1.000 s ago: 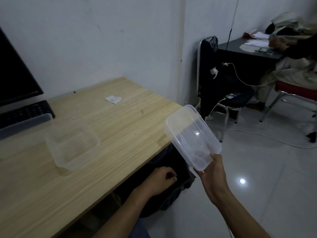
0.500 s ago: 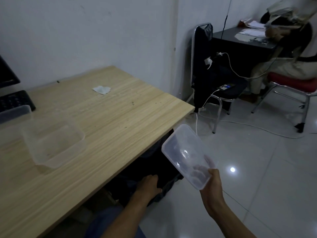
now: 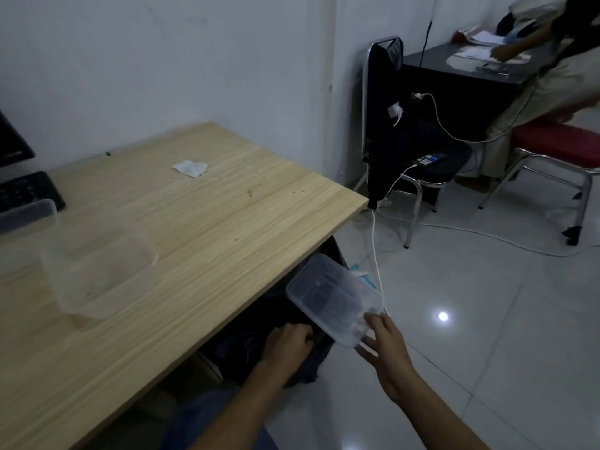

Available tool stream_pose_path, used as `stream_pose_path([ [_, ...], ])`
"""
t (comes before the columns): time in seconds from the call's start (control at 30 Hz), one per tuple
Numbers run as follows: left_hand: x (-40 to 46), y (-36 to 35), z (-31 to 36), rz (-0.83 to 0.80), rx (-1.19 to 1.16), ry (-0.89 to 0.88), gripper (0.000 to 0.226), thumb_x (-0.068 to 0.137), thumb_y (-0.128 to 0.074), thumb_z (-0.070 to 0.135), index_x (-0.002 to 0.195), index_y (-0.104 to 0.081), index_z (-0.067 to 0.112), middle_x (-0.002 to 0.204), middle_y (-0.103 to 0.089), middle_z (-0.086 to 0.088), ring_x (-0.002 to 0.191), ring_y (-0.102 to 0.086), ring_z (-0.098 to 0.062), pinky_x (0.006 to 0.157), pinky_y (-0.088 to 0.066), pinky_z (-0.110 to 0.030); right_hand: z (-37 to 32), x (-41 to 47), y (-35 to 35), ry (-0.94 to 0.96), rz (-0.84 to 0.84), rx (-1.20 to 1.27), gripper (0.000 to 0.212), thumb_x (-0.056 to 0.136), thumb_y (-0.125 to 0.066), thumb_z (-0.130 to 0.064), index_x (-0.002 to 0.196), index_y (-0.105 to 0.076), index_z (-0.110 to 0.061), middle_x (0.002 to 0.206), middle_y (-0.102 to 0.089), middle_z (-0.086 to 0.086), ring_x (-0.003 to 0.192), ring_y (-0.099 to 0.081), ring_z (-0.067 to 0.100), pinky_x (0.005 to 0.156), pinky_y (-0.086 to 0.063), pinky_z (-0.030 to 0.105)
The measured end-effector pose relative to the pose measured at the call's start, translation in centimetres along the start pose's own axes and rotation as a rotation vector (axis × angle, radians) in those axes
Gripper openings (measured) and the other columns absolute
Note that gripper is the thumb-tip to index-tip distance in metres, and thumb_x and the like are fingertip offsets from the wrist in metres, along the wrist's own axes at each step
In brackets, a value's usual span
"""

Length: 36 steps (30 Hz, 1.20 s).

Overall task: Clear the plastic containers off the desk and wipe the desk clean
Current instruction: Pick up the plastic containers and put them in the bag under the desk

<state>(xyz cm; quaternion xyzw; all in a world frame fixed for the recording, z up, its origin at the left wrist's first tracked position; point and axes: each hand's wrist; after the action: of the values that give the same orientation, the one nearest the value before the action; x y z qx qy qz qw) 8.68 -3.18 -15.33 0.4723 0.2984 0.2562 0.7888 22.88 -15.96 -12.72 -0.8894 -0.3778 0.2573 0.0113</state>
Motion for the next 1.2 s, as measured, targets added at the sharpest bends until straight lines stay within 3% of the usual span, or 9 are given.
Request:
stream_pose_path([
  [0.13,-0.4,0.2,2.0,0.13,-0.106,-0.134,0.019,0.09,-0.055,0.027,0.089,-0.068,0.014,0.094,-0.071,-0.002,0.088,-0.064,-0.019,0.077,-0.05,-0.035,-0.7,0.2,-0.6,-0.107,0.029,0.1,0.025,0.093,-0.057,-0.028,0.114,-0.061,-0.015,0.109,-0.066,0.008,0.104,-0.061,0.029,0.096,-0.05,0.048],
  [0.3,-0.8,0.3,3.8,0.251,-0.116,-0.297,0.017,0.092,-0.056,0.021,0.084,-0.068,0.011,0.089,-0.07,-0.005,0.084,-0.061,-0.021,0.071,-0.042,-0.033,-2.0,0.8,-0.8,-0.247,-0.035,0.205,0.028,0.092,-0.056,-0.039,0.106,-0.065,-0.016,0.102,-0.069,0.018,0.094,-0.063,0.035,0.092,-0.049,0.05],
  [0.43,-1.0,0.4,4.0,0.272,-0.108,-0.36,0.017,0.092,-0.056,0.019,0.081,-0.066,0.01,0.085,-0.069,-0.007,0.08,-0.06,-0.022,0.065,-0.036,-0.029,-2.4,1.9,-0.9,-0.301,-0.065,0.236,0.043,0.091,-0.058,-0.043,0.12,-0.061,-0.012,0.106,-0.07,0.019,0.094,-0.067,0.033,0.077,-0.057,0.043],
  [0.53,-1.0,0.9,3.9,0.271,-0.073,-0.35,0.015,0.094,-0.056,0.023,0.09,-0.066,0.012,0.093,-0.068,-0.005,0.088,-0.058,-0.022,0.069,-0.036,-0.029,-2.7,2.2,-1.6,-0.306,-0.044,0.244,0.043,0.092,-0.058,-0.039,0.124,-0.059,-0.01,0.11,-0.069,0.015,0.093,-0.066,0.028,0.063,-0.055,0.034],
  [0.67,-1.0,2.0,2.1,0.165,0.034,-0.288,0.029,0.092,-0.059,0.031,0.119,-0.06,0.019,0.113,-0.063,0.001,0.104,-0.053,-0.018,0.086,-0.043,-0.031,-3.3,2.5,-2.0,-0.233,0.025,0.285,0.034,0.093,-0.059,-0.028,0.12,-0.059,-0.007,0.102,-0.068,0.013,0.093,-0.065,0.027,0.072,-0.054,0.038],
  [0.87,-2.1,3.9,-2.2,0.111,0.145,-0.188,0.033,0.095,-0.054,0.034,0.125,-0.056,0.022,0.117,-0.058,0.002,0.107,-0.05,-0.015,0.082,-0.041,-0.027,-4.2,2.6,-2.0,-0.166,0.068,0.276,0.032,0.094,-0.057,-0.026,0.12,-0.057,-0.008,0.108,-0.068,0.013,0.097,-0.066,0.027,0.084,-0.054,0.04],
  [1.03,-2.3,4.5,-2.2,0.206,0.136,-0.213,0.023,0.099,-0.047,0.029,0.105,-0.067,0.02,0.102,-0.062,0.004,0.094,-0.051,-0.011,0.075,-0.042,-0.026,-4.9,1.7,-2.5,-0.074,0.11,0.084,0.021,0.092,-0.06,-0.026,0.107,-0.058,-0.011,0.101,-0.065,0.009,0.089,-0.065,0.026,0.076,-0.054,0.036],
  [1.2,-2.0,4.7,-2.2,0.266,0.161,-0.253,0.024,0.098,-0.048,0.022,0.09,-0.069,0.013,0.092,-0.062,0.001,0.085,-0.052,-0.012,0.07,-0.049,-0.035,-6.1,1.0,-2.5,0.265,0.116,-0.388,0.024,0.089,-0.063,-0.021,0.11,-0.054,-0.015,0.107,-0.06,0.005,0.088,-0.059,0.013,0.076,-0.053,0.035],
])
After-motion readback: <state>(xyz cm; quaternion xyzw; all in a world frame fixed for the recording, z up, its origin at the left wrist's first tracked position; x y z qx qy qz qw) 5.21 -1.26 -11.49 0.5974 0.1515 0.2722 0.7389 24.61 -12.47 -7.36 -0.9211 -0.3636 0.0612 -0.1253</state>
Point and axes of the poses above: each hand's wrist, its own x-axis towards the middle knuckle, its own y-axis out of the back of the hand, z = x × y
